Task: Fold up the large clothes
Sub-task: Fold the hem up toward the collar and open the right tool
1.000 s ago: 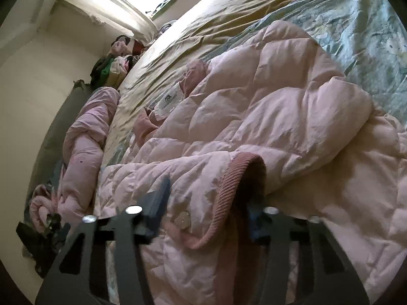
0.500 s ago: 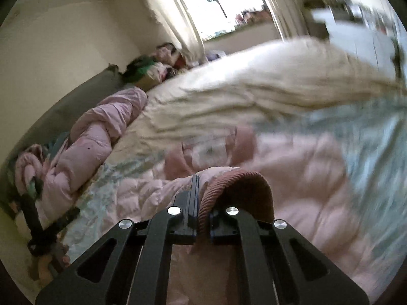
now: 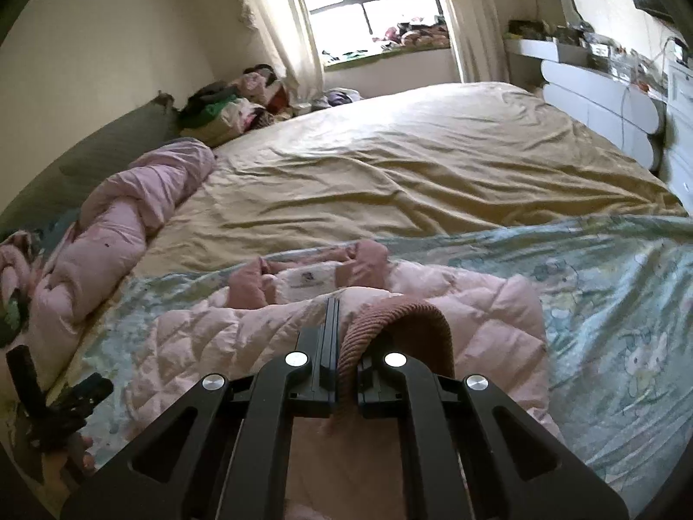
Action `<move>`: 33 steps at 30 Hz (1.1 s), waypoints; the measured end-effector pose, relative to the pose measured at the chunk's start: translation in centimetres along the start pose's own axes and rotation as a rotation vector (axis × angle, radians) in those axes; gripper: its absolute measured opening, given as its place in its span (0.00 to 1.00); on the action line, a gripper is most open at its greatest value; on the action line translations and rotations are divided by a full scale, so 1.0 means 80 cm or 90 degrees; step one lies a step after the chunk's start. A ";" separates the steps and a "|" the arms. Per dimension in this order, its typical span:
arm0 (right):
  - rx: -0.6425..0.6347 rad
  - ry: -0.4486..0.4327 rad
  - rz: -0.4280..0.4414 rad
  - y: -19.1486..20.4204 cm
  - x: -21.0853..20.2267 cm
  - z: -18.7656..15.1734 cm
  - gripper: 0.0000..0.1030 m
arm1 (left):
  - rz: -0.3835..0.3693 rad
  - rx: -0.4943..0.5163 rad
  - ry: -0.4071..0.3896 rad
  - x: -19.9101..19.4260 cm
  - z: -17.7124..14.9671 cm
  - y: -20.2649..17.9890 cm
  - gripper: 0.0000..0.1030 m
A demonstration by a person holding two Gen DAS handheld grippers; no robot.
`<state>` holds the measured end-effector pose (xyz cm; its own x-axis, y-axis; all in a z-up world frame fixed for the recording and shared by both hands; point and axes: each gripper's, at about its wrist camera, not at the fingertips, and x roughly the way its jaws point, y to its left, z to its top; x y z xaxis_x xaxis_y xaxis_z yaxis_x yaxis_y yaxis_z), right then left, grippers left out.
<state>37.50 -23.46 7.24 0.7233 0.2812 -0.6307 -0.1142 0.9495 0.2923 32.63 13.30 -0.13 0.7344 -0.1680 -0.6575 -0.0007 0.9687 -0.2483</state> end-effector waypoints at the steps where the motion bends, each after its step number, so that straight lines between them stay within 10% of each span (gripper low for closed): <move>1: 0.000 0.002 -0.007 -0.001 0.002 -0.003 0.05 | 0.001 0.004 0.001 0.001 0.000 -0.001 0.91; 22: -0.019 0.042 -0.063 -0.005 0.031 -0.013 0.09 | -0.048 0.025 0.094 0.064 -0.013 -0.043 0.69; 33: -0.014 0.004 -0.092 -0.007 -0.004 -0.020 0.47 | -0.028 0.015 0.135 0.084 -0.027 -0.034 0.69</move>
<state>36.21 -23.82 6.14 0.7285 0.1426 -0.6701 -0.0245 0.9829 0.1825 36.10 9.11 -5.38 0.5737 -0.2420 -0.7825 0.0451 0.9632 -0.2649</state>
